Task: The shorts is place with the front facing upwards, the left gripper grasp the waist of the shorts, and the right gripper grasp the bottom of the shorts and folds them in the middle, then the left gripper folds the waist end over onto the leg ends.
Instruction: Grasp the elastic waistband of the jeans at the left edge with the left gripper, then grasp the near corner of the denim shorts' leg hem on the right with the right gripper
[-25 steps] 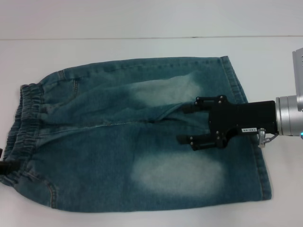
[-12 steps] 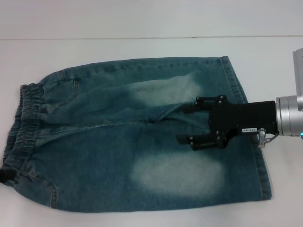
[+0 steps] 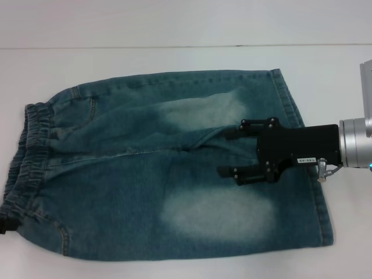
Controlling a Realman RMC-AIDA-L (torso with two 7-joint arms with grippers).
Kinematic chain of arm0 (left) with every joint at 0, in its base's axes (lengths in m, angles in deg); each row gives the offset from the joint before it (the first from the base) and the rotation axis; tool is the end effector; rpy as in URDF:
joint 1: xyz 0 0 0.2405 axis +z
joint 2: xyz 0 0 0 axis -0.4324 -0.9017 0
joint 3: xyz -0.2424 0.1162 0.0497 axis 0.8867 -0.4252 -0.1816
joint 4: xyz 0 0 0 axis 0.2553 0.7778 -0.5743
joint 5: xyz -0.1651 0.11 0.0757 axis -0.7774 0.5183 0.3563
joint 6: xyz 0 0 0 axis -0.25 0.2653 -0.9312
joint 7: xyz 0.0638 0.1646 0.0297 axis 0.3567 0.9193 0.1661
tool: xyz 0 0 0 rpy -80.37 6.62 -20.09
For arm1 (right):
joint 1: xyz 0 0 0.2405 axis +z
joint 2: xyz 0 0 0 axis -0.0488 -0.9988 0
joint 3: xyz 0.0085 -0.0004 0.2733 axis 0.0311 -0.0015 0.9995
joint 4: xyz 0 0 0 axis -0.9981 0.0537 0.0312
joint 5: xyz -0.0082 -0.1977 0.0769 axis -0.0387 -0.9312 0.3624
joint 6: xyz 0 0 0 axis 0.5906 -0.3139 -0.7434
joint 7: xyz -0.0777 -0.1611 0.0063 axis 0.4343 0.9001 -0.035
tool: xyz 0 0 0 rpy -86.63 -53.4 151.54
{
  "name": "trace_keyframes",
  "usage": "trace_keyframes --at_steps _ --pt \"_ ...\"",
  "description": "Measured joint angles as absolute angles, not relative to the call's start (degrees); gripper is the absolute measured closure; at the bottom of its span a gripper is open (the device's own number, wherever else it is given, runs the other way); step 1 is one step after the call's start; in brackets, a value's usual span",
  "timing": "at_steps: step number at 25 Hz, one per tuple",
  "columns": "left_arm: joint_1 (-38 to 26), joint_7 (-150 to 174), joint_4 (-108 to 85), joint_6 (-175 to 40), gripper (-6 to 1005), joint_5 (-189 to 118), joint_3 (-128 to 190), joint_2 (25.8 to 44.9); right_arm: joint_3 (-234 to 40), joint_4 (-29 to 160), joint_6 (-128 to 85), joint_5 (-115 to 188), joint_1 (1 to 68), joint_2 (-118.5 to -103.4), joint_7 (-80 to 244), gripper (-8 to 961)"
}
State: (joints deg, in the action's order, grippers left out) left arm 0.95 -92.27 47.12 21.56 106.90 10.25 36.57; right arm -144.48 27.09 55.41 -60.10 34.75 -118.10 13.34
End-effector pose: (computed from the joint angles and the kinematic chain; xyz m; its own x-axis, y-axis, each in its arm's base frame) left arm -0.3879 0.2956 0.0574 0.5851 0.8060 0.0900 0.7712 -0.5186 -0.3691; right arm 0.2298 0.3557 -0.0678 0.9241 -0.0962 -0.3698 -0.1669 -0.9722 -0.1642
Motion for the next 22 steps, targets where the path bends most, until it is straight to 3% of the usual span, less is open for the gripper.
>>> trace_keyframes --at_steps 15,22 --pt "0.49 -92.44 46.92 21.75 291 107.41 9.99 36.83 -143.85 27.19 54.51 -59.94 34.45 -118.09 13.34 132" --pt "0.12 -92.25 46.23 21.27 575 107.41 9.98 36.82 -143.86 27.29 54.48 -59.92 34.43 -118.09 13.34 132"
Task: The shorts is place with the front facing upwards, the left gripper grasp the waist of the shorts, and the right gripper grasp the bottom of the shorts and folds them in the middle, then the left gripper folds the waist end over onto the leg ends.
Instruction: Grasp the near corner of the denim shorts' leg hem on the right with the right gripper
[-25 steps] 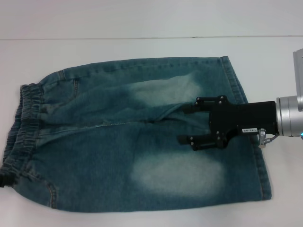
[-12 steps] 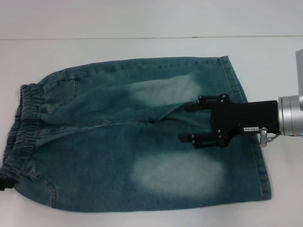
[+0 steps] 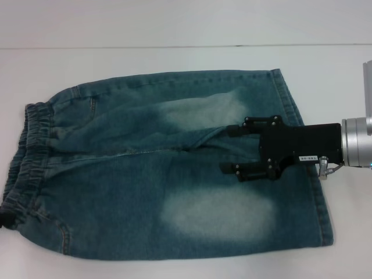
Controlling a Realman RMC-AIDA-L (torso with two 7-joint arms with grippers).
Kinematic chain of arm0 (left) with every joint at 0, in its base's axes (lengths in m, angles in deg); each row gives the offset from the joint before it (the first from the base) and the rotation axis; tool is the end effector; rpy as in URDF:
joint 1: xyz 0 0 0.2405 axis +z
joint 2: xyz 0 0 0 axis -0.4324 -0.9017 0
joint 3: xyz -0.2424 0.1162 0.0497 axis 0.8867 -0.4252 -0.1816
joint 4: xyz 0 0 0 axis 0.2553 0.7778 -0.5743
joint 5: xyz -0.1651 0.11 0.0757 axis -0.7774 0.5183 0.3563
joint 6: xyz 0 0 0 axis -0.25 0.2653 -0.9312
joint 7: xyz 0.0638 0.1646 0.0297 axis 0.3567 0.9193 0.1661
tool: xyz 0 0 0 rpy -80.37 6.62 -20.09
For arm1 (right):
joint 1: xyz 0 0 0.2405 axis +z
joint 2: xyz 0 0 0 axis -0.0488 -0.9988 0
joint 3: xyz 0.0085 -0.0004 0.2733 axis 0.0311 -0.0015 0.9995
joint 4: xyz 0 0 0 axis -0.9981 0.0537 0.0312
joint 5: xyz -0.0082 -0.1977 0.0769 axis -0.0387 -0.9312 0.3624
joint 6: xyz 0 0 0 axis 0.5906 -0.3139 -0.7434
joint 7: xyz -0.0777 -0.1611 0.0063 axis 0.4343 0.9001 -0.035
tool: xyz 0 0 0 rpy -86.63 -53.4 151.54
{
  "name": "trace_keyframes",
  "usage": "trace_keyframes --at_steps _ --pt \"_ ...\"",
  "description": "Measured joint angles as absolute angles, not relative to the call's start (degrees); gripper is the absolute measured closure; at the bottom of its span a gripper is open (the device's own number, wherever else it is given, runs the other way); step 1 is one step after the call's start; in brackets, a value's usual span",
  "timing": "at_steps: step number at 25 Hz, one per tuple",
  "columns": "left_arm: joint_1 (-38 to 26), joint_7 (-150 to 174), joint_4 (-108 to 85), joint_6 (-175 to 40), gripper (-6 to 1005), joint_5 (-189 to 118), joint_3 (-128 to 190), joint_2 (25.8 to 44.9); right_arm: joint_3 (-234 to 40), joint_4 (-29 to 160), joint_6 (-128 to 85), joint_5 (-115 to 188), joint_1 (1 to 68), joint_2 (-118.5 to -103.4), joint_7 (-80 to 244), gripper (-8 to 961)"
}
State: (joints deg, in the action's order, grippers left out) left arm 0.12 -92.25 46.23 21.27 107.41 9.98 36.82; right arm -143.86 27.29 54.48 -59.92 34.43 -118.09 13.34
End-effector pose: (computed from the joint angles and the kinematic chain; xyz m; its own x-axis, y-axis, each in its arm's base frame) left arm -0.3847 0.2990 0.0516 0.5901 0.8034 0.0800 0.7692 -0.5294 -0.3577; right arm 0.2335 0.3580 -0.0662 0.9213 -0.1072 -0.3738 -0.1868 -0.9651 -0.1836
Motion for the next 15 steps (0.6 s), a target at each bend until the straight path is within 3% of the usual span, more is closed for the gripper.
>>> trace_keyframes --at_steps 10,15 --pt "0.13 -92.35 46.24 21.21 935 107.41 9.98 36.83 -143.18 26.94 54.89 -59.96 33.53 -117.96 10.96 132" --pt "0.15 -92.42 46.26 21.21 936 107.62 9.94 36.83 -143.66 19.7 56.62 -61.35 30.52 -117.69 1.94 132"
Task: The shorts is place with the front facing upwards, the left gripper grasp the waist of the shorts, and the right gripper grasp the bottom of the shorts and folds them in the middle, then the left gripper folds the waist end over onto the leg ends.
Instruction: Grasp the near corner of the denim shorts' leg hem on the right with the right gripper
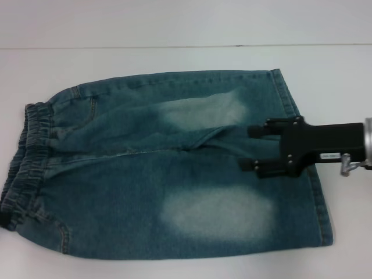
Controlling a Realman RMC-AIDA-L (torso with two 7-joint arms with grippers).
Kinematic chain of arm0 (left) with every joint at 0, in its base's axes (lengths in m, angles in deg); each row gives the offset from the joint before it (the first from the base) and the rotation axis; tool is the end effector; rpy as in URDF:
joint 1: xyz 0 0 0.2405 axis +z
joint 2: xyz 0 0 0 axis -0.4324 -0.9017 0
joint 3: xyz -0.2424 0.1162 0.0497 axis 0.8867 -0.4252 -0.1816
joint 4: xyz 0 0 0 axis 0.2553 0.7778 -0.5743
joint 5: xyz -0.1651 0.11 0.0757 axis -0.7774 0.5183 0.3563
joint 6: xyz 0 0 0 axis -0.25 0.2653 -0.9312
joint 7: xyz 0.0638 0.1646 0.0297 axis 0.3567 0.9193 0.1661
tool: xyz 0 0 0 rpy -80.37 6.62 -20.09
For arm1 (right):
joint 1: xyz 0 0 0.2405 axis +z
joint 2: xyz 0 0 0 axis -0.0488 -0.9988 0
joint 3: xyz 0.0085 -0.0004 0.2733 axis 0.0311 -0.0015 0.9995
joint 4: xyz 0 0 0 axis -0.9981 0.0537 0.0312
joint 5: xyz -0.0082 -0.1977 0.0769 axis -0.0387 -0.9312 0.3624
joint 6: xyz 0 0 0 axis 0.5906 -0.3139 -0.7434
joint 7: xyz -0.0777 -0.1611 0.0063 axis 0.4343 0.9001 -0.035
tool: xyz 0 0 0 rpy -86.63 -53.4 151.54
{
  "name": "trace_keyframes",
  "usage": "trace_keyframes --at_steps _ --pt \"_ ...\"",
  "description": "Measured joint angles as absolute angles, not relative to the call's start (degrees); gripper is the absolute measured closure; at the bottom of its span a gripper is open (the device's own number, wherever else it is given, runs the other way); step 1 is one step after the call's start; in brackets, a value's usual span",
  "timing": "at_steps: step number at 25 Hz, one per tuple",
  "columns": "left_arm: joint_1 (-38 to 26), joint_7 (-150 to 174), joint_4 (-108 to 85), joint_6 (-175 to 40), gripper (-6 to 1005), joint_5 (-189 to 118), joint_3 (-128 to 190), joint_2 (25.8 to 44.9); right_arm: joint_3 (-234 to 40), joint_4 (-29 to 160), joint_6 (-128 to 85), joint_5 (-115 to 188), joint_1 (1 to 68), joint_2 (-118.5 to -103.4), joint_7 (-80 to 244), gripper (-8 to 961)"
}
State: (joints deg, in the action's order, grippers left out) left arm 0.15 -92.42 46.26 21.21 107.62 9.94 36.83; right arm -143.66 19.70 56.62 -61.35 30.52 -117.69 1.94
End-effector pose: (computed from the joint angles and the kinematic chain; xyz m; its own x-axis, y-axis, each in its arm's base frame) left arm -0.3854 0.2986 0.0517 0.5867 0.8060 0.0776 0.7706 -0.5263 -0.3595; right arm 0.2448 0.3520 -0.0439 0.8973 -0.2436 -0.3682 -0.3226 -0.9311 -0.1702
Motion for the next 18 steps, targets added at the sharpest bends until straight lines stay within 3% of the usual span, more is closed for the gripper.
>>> trace_keyframes --at_steps 6,18 --pt "0.11 -93.02 46.26 21.2 935 108.65 9.46 36.83 -143.74 7.24 60.71 -69.49 28.78 -117.72 -16.92 132" --pt "0.09 -93.01 45.37 18.99 932 108.82 8.76 36.89 -143.07 -1.58 71.91 -84.44 31.89 -117.44 -39.71 131"
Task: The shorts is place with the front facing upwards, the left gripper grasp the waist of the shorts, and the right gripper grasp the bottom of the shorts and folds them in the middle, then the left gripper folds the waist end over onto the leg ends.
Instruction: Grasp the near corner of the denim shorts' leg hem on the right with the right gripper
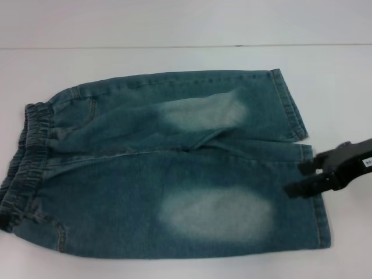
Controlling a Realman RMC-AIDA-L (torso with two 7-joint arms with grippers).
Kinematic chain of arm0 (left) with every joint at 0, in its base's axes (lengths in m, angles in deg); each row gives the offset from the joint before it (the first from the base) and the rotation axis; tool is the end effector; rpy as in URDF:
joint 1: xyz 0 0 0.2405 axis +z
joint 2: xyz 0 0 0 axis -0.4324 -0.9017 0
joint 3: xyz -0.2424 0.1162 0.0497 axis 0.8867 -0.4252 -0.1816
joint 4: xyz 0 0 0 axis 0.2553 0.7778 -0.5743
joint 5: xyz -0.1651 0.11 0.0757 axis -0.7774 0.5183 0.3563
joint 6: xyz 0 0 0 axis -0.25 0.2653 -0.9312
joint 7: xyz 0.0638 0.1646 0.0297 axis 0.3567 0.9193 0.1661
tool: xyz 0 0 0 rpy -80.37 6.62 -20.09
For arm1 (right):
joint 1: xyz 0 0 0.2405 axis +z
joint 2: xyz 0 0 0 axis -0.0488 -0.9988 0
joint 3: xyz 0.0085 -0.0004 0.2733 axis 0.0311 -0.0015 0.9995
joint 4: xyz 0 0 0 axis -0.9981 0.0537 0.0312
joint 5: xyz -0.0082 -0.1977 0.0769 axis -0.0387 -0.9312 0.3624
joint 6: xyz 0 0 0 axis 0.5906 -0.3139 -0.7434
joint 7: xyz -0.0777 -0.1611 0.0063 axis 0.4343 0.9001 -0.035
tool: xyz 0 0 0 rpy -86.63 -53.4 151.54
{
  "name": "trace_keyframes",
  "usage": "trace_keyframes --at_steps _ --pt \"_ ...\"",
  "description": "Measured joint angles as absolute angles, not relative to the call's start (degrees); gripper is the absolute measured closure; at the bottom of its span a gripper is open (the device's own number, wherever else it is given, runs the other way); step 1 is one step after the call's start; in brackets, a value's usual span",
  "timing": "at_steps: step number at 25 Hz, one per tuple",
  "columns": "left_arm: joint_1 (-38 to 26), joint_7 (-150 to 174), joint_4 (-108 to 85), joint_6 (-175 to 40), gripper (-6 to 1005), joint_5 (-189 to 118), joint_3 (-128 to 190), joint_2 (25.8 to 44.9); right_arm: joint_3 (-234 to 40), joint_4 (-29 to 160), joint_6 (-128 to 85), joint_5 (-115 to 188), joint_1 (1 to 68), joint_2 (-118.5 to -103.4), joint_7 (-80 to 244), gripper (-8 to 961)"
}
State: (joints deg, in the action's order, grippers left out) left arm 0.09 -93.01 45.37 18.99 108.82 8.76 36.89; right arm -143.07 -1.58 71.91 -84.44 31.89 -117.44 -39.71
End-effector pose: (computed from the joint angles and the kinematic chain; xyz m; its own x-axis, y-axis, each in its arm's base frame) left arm -0.3910 0.3002 0.0484 0.5777 0.8144 0.0544 0.7657 -0.5177 -0.3816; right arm 0.2488 0.3360 -0.0009 0.7319 -0.6808 -0.0282 -0.6776 -0.7229 -0.1355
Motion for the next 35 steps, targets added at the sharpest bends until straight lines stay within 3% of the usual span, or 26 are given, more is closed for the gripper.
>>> trace_keyframes --at_steps 35 --pt "-0.66 -92.71 43.58 18.72 925 111.32 6.28 36.74 -143.06 1.39 78.46 -101.95 32.37 -117.92 -51.79 131"
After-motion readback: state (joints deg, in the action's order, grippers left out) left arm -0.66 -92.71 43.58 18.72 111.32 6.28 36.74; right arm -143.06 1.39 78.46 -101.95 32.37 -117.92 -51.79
